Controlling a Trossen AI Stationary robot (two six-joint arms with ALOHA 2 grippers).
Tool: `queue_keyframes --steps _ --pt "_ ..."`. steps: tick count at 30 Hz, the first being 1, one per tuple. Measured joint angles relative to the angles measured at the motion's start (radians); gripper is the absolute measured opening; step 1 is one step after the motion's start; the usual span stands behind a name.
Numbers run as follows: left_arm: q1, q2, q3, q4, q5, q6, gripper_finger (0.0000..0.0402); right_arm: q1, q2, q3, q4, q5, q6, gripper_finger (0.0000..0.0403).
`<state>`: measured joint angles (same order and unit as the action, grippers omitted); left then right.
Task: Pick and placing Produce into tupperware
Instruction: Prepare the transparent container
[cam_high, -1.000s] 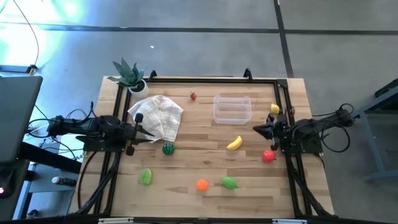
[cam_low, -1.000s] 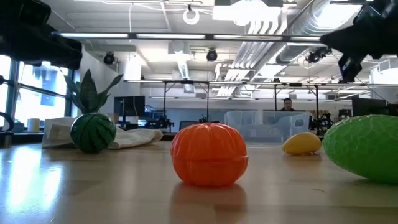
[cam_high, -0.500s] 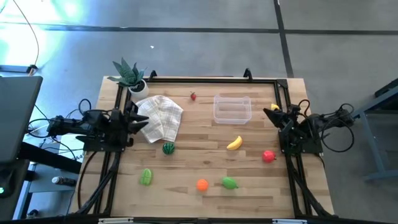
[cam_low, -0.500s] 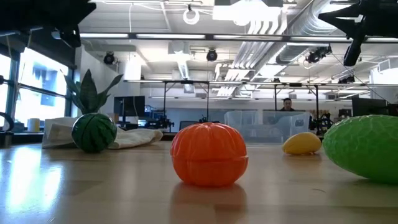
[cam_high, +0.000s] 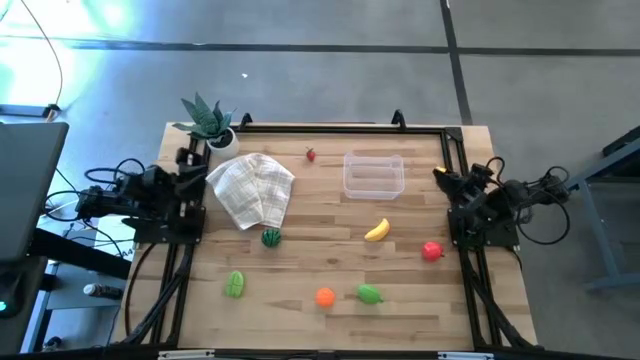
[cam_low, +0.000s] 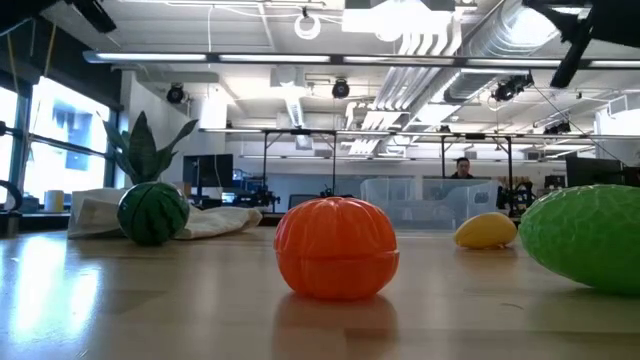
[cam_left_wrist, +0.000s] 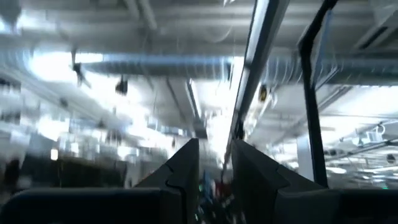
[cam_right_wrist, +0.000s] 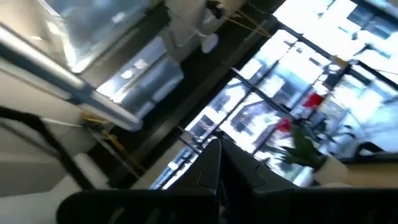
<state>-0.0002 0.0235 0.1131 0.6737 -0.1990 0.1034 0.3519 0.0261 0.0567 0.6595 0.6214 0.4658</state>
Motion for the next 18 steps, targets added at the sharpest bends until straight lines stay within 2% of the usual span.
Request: queue_keyframes --steps 2,5,9,14,18 --pt "0.0 0.0 0.0 0.04 0.009 0.044 0.0085 0.0 0.0 0.009 0.045 -0.065 -0.046 0.0" --pt "0.0 0.0 0.015 0.03 0.015 0.09 0.0085 0.0 0.0 0.066 0.023 -0.121 -0.101 0.0" --pt "0.0 0.0 0.092 -0.094 0.015 0.177 0.0085 0.0 0.0 0.202 -0.183 -0.126 -0.158 0.0" --pt "0.0 0.036 0.268 -0.424 -0.023 0.241 0.0085 0.0 0.016 0.44 -0.599 -0.009 -0.179 0.0" --pt "0.0 0.145 0.403 -0.668 -0.103 0.241 0.0085 0.0 0.076 0.604 -0.833 0.118 -0.181 0.0"
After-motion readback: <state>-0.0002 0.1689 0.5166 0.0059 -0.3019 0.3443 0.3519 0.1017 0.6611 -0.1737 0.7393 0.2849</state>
